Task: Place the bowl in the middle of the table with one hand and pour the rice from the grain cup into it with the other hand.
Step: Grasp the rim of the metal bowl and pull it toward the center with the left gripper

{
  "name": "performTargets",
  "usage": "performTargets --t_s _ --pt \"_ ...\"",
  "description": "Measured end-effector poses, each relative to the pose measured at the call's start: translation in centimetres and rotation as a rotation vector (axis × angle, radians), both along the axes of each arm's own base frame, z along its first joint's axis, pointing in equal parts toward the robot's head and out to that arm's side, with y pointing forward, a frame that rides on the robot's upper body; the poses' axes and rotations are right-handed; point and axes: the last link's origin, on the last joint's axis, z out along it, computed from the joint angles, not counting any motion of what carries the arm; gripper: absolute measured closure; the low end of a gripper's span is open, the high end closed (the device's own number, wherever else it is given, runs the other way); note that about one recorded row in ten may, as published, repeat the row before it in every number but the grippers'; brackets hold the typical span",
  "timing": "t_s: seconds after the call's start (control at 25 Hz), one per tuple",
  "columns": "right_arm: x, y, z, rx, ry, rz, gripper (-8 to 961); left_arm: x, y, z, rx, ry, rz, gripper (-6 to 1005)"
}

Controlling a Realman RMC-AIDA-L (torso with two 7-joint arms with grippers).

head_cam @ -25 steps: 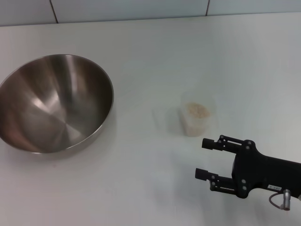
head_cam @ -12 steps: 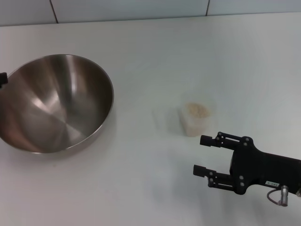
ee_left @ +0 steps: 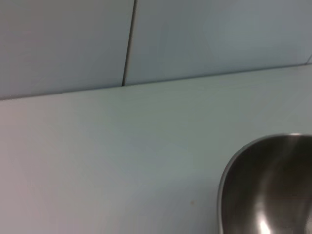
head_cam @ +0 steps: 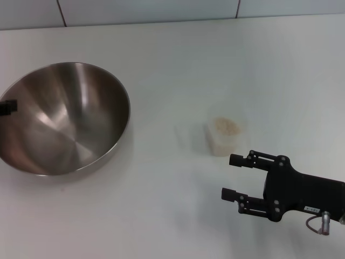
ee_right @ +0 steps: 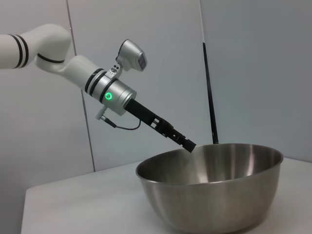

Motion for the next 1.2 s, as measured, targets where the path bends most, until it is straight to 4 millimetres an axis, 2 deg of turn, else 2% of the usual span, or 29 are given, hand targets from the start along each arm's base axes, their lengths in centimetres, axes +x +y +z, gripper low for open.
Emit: performTargets --t_s 1.04,1.2 --pt "0.0 0.1 0.0 0.003 -0.005 0.000 250 0.0 0.5 -0.8 -0.059 0.053 0.029 185" --pt "0.0 0.2 0.0 0.003 -0.005 0.002 250 0.0 0.7 -1.2 -0.079 0.068 0.035 249"
